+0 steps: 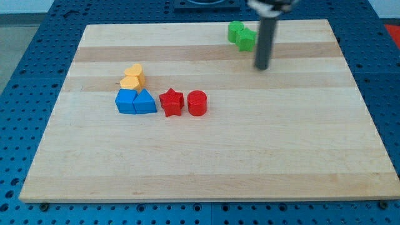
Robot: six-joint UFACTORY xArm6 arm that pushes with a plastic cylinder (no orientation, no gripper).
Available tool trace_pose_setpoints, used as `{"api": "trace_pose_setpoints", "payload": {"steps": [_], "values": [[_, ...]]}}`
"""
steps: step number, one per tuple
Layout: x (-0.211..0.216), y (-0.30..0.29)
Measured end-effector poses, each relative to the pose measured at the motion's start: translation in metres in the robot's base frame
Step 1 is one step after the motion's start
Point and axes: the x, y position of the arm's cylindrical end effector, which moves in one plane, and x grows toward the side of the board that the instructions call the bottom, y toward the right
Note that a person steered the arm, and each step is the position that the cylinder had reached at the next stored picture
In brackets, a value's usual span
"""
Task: Move the green star closer to the yellow heart
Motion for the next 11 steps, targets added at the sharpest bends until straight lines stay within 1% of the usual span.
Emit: {"api": "trace_pose_setpoints", "payload": {"steps": [1, 2, 3, 4, 5, 6, 7, 8, 9, 10, 11], "values": [[-0.062, 0.024], [-0.069, -0.026], [-0.066, -0.085], [-0.042, -0.092], [-0.019, -0.061], [-0.005, -0.096], [-0.029, -0.114], [-0.048, -0.115], [-0.050, -0.159], [-0.017, -0.195], [-0.010, -0.226]]}}
